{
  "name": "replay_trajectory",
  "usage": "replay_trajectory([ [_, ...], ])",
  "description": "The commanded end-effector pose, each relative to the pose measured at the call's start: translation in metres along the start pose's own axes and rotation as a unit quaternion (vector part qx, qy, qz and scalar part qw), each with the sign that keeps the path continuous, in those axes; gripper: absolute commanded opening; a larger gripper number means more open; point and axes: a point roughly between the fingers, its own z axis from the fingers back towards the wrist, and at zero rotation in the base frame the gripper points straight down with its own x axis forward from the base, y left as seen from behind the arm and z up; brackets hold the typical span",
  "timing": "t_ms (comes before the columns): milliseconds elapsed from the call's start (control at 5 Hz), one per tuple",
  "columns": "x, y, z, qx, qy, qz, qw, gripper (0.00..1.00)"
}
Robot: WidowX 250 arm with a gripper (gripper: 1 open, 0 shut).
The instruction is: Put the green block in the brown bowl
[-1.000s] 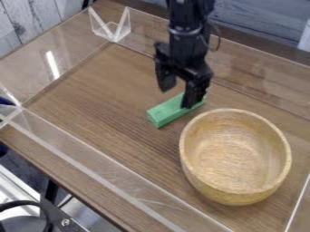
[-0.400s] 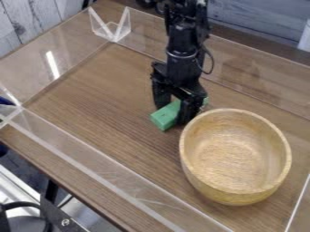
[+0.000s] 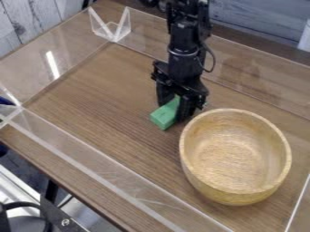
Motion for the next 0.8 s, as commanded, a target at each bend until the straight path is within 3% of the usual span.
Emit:
replay_trajectory([
  [0,0.01,0.005,0.03,0.013,-0.042,0.004,0.999,0.0],
  [200,0.011,0.004,0.045,0.015,-0.055,0.006,0.9983,0.0],
  [600,0.018,0.001,0.106,0.024,-0.12,0.008,0.9924,0.0],
])
